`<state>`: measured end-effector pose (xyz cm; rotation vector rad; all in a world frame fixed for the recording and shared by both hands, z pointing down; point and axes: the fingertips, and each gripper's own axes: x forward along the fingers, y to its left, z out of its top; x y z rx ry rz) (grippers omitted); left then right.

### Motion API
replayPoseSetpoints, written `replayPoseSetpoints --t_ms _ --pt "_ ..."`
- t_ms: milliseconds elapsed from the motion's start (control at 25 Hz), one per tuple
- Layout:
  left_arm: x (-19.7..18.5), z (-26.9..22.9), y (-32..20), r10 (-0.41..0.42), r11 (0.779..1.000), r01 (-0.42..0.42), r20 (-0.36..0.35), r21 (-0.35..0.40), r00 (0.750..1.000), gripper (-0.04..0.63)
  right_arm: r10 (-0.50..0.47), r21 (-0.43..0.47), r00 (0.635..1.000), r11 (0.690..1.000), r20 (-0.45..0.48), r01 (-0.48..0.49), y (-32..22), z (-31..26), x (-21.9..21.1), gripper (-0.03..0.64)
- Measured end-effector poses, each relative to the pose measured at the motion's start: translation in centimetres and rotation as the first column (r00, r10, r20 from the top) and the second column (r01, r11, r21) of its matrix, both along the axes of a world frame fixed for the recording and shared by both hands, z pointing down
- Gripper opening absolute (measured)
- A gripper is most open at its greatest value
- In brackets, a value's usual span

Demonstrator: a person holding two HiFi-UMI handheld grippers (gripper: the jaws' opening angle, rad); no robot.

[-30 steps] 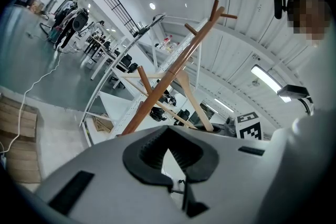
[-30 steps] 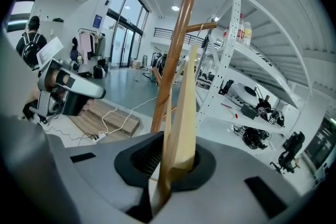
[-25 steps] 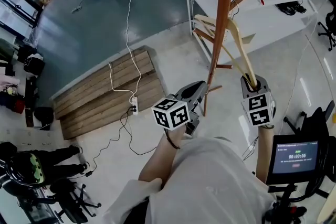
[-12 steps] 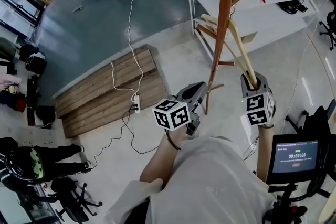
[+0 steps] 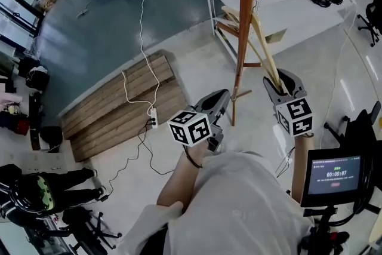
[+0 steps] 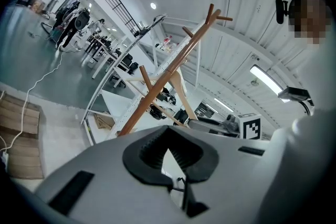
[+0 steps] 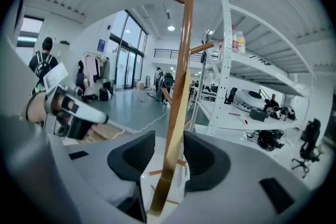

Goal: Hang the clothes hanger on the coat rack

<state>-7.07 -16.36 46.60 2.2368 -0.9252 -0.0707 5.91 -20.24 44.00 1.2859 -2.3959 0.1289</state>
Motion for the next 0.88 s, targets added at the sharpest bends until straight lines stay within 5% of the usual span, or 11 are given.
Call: replayPoseSetpoints --t_ms 160,440,880 --pt "0.8 -0.9 -0.8 0.022 0.999 -0.022 -0.004 0.032 1.000 0.006 -0.004 0.010 0.979 1.000 0.205 0.002 -0.5 -2.5 0.3 0.149" --pt "0.4 -6.8 3.3 0.093 0.990 -0.091 -0.015 0.107 0.996 0.006 0.111 0.058 0.925 0.988 0.362 -0.141 5.3 -9.1 1.9 0.149" --pt "9.0 -5.5 2.3 0.308 0.941 -0.306 0.008 0.142 0.951 0.006 0.326 0.019 0.821 0.926 0.469 -0.378 7.5 -6.5 11.4 0.147"
